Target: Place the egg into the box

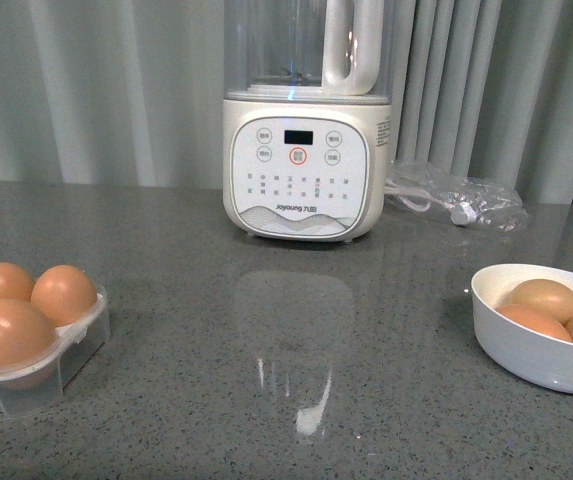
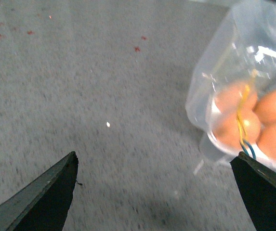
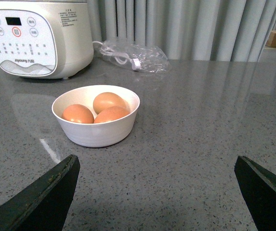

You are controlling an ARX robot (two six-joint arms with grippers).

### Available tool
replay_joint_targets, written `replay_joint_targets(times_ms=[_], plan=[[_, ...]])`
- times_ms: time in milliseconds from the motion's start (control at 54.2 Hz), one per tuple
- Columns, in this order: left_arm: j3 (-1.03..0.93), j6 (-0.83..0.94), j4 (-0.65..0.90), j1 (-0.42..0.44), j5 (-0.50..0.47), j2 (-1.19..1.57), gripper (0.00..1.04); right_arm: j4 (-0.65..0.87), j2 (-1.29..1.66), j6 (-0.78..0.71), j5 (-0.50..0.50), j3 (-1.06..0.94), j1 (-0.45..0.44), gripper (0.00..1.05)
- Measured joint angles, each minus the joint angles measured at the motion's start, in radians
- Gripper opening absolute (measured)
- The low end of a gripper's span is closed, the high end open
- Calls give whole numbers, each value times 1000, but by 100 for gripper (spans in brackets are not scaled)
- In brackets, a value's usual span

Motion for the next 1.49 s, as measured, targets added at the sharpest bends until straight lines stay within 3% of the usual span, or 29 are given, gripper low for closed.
replay_joint_targets(times_ms=[277, 701, 1014, 1493], plan=[[180, 98, 253, 209, 202, 408, 98, 0, 0, 0, 0, 0, 0, 98], [385, 130, 272, 293, 415, 696, 98, 0, 0, 0, 0, 0, 0, 98], [398, -13, 238, 271, 539, 692, 98, 0, 0, 0, 0, 0, 0, 98], [259, -60, 206, 49, 498, 536, 98, 0, 0, 0, 0, 0, 0, 98]])
